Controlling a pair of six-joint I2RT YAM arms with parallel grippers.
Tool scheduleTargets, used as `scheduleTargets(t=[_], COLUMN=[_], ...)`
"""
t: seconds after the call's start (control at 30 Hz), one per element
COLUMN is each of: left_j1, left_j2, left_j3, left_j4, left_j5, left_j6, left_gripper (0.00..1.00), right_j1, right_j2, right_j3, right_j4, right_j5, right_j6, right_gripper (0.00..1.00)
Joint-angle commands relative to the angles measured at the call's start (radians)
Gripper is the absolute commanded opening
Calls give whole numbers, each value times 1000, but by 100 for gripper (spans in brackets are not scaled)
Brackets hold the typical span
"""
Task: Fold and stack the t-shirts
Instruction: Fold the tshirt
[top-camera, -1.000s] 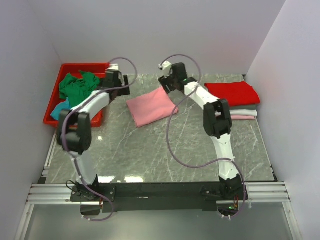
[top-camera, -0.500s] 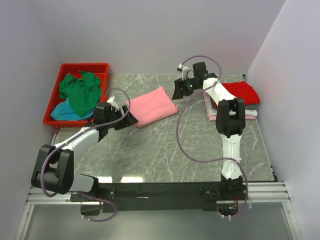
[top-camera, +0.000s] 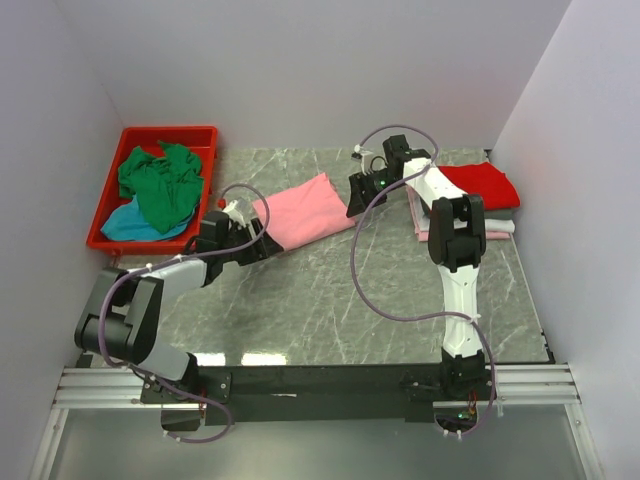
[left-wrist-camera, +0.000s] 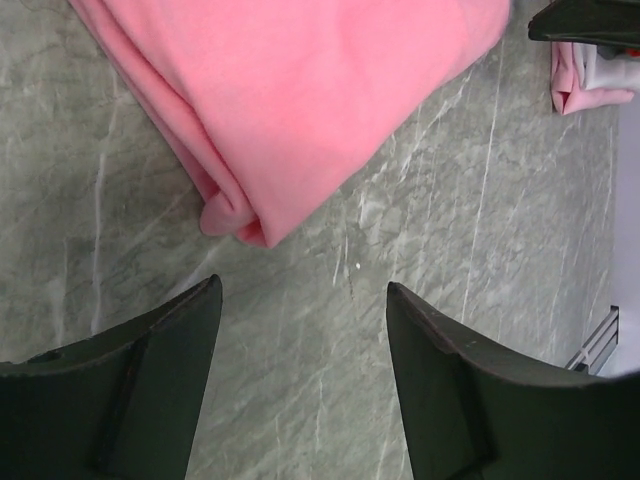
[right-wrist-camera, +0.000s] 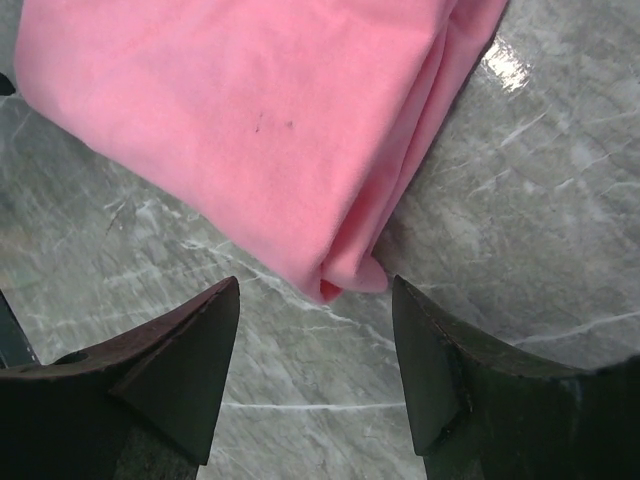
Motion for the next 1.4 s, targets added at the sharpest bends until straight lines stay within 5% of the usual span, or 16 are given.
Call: scheduleTargets(t=[0.0, 0.53, 0.87, 1.0, 1.13, 1.37], left_j1=[-13, -43, -59, -59, -59, -57], left_j2=[19, 94, 163, 215, 229, 200], left_j3=[46, 152, 174, 204, 231, 234], left_j4=[67, -76, -54, -48, -44, -65], left_j5=[20, -160, -143, -122, -89, -56], left_j6=[-3, 74, 66, 66, 58, 37], left_gripper=[71, 63, 61, 53, 34, 26], right_j1=[-3, 2, 2, 4, 7, 17], right_j2=[-6, 33, 48, 60, 72, 95], right_j3=[11, 59, 77, 86, 105, 143], right_j4=[-21, -46, -50, -61, -75, -75], right_j5=[-18, -40, -38, -57, -63, -11], right_j6=[-6, 20, 37, 38, 40, 75], right_gripper=[68, 65, 59, 54, 49, 54])
